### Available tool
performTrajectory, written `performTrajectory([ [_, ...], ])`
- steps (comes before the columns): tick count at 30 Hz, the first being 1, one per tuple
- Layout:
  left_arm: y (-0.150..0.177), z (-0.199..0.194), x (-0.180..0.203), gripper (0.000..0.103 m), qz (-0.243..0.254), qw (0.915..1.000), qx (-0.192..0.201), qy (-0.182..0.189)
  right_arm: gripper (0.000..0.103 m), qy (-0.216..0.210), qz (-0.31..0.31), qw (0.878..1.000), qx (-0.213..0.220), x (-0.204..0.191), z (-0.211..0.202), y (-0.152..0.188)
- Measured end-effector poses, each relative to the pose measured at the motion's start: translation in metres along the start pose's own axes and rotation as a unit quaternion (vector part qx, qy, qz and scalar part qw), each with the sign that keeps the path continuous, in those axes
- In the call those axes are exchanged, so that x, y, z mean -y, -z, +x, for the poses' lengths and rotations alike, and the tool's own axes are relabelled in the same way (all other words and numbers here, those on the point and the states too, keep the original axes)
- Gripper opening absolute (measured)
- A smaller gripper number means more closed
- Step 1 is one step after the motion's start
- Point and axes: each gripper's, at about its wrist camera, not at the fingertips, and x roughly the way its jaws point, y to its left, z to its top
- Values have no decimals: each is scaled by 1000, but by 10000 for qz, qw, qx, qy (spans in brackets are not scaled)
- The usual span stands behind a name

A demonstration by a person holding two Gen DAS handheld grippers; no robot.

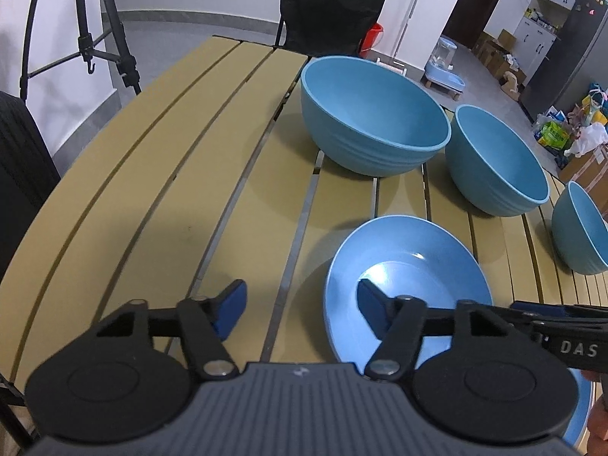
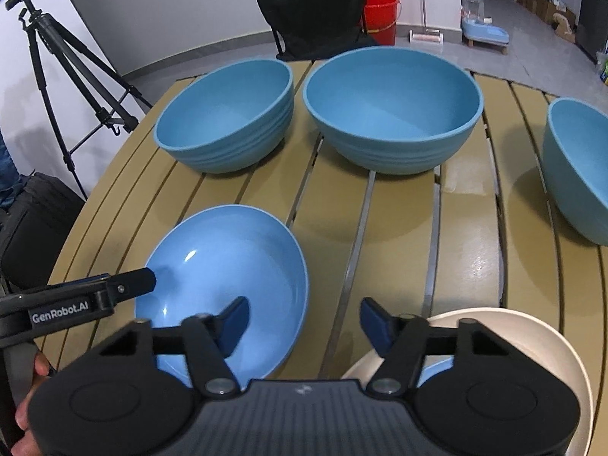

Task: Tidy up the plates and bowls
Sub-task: 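Close both grippers on the rim of the light-blue plate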

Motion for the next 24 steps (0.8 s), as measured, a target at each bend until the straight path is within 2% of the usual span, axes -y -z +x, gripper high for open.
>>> performTrajectory([
  [3,0,5,-1,49,-37,9999,-100,48,58,-35,26,10000,-68,0,5,-1],
  [5,0,8,-3,38,-61,9998,-167,86,54,-61,34,9999,-83,0,8,-2],
  [7,-1,11,-4,33,-85,9997,-207,105,42,-93,58,9999,-117,1,10,-3],
  [8,-1,12,-5,29,-92,9997,-213,117,40,-113,76,9998,-140,2,11,-4],
  [13,-1,14,-5,24,-99,9995,-218,186,31,-192,150,9996,-159,3,16,-7],
  [18,-2,17,-3,14,-111,9992,-247,300,15,-239,220,9993,-200,4,19,-8],
  [22,-3,19,-2,10,-101,9991,-249,323,12,-248,229,9992,-208,3,19,-8],
  [24,-3,20,-1,8,-110,9990,-263,334,7,-229,222,9993,-210,2,20,-8],
])
